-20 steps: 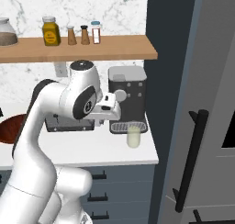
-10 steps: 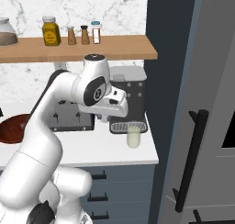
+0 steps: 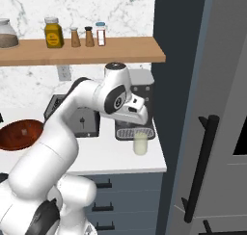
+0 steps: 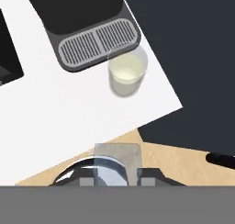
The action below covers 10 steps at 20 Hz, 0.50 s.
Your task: Grab a lemon wedge from the fridge and one ice cube from the ice bowl, and put them in the glass of lemonade.
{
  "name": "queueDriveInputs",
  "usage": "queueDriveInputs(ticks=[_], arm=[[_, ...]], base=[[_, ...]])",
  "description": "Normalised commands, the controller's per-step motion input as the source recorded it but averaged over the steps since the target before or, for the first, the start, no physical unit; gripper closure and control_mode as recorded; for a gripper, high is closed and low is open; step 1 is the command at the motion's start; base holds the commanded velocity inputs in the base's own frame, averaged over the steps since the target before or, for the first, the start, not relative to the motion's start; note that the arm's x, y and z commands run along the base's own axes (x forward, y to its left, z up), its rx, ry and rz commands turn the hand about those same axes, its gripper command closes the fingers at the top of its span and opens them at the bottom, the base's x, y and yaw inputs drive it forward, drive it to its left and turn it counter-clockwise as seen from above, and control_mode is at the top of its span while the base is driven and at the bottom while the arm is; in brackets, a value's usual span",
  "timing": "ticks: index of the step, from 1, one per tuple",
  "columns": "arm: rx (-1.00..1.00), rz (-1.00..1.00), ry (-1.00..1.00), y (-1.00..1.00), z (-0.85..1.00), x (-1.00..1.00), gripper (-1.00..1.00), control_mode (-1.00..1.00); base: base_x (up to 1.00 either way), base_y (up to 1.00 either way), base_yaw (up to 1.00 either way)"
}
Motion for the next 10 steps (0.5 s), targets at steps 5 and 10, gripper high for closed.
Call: queueDriveInputs(ticks=[5,10], arm=[[0.00,-0.08,0.00,-0.08,-0.03,0.53,1.00,-1.00],[0.00,-0.05,0.00,-0.12,-0.26,0.19,1.00,-1.00]], base=[[0.00,0.00,0.00],[0.00,0.00,0.00]])
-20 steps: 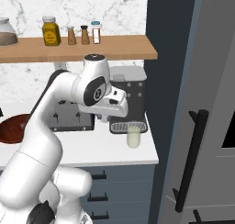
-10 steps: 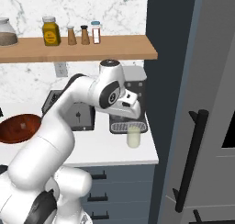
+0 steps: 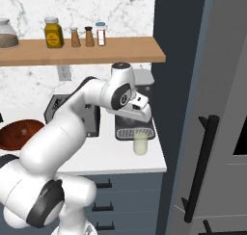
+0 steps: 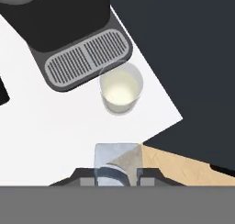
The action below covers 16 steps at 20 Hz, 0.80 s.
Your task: Grab a lemon wedge from the fridge and one ice cube from the ice bowl, and put them in the glass of lemonade.
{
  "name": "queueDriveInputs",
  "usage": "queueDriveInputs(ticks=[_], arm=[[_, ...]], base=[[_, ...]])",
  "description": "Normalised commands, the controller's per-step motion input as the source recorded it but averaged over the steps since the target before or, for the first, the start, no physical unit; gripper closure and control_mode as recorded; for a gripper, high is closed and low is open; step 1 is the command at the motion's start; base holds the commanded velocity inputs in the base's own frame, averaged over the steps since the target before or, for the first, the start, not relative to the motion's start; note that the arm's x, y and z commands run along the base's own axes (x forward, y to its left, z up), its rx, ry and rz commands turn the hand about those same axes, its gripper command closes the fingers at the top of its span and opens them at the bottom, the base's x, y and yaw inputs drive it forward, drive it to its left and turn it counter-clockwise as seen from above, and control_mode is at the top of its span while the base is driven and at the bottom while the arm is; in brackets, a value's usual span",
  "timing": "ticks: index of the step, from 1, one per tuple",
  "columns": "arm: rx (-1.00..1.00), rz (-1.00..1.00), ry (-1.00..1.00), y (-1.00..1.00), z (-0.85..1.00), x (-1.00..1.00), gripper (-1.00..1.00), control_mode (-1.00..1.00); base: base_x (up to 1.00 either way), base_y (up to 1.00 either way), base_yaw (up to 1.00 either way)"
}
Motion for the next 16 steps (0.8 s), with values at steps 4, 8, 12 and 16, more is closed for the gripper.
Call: queueDriveInputs(ticks=[4,8,12,16], arm=[[0.01,-0.04,-0.01,-0.11,-0.24,0.16,1.00,-1.00],[0.01,0.00,-0.01,0.00,-0.22,0.03,1.00,-1.00],[0.00,-0.01,0.00,-0.02,-0.21,0.00,1.00,-1.00],[0.00,0.00,0.06,0.00,-0.02,0.24,1.00,-1.00]], base=[[0.00,0.00,0.00],[0.00,0.00,0.00],[0.00,0.00,0.00],[0.00,0.00,0.00]])
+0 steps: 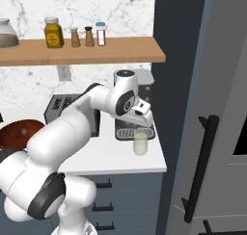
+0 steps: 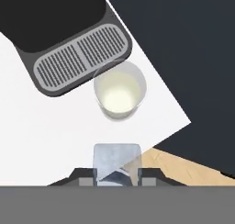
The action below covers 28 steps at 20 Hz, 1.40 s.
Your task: Grab a lemon wedge from the fridge and one ice cube from the ice bowl, and put them in the glass of lemonade.
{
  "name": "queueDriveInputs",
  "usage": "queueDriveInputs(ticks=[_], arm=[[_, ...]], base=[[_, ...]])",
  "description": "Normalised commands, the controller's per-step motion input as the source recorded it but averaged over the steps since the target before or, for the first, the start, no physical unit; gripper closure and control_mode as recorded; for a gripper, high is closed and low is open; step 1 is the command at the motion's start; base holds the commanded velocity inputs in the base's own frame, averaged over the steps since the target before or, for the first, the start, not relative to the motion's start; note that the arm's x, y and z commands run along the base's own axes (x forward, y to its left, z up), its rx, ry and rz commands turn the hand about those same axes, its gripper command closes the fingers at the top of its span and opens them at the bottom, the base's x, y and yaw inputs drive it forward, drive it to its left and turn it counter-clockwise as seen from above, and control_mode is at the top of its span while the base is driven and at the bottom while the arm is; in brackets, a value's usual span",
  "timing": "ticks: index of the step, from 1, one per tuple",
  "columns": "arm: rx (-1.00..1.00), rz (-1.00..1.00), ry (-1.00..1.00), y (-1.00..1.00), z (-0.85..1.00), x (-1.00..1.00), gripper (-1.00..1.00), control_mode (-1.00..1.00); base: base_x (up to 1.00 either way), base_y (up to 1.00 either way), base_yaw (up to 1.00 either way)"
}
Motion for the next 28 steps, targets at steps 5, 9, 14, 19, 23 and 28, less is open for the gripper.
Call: queueDriveInputs(ticks=[5,9,14,19,23,28], arm=[[0.00,0.00,0.05,-0.04,-0.02,0.42,1.00,-1.00],[0.00,0.00,0.01,-0.07,-0.04,0.41,1.00,-1.00],[0.00,0.00,0.00,-0.03,-0.06,0.10,1.00,-1.00],[0.00,0.00,0.00,0.00,-0.02,0.00,1.00,-1.00],[0.00,0.00,0.01,0.00,0.00,0.16,1.00,-1.00],[0.00,0.00,0.01,-0.09,0.00,0.05,1.00,-1.00]], base=[[0.00,0.00,0.00],[0.00,0.00,0.00],[0.00,0.00,0.00],[0.00,0.00,0.00],[0.00,0.00,0.00],[0.00,0.00,0.00]])
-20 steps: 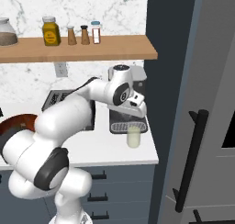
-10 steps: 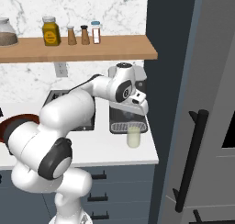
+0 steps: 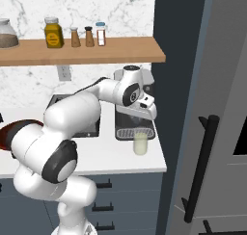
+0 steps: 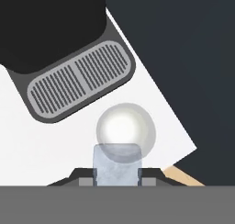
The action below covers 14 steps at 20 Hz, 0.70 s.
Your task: Grab a lemon wedge from the fridge and one ice cube from the ice bowl, and put them in the glass of lemonade.
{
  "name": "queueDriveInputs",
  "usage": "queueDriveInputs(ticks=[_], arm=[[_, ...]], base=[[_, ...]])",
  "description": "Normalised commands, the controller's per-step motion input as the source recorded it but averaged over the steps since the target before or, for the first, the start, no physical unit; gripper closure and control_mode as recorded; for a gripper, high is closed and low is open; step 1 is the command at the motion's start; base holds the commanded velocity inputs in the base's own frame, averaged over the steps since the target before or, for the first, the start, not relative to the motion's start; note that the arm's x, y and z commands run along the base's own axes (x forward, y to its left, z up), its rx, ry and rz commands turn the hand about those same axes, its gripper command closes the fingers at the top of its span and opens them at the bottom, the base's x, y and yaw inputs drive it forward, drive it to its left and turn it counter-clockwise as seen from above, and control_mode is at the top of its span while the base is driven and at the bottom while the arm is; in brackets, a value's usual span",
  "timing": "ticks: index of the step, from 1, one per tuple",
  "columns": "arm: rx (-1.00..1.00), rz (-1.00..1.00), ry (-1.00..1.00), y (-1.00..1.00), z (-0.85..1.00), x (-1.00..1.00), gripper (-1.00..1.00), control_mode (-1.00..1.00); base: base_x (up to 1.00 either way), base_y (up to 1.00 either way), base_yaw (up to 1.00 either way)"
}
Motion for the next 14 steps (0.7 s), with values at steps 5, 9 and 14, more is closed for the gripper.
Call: queueDriveInputs(ticks=[5,9,14], arm=[[0.00,0.00,0.01,-0.21,-0.01,0.02,1.00,-1.00],[0.00,0.00,0.01,0.00,-0.09,0.08,1.00,-1.00],[0.00,0.00,0.00,0.00,-0.40,0.00,1.00,-1.00]], base=[[0.00,0.00,0.00],[0.00,0.00,0.00],[0.00,0.00,0.00]])
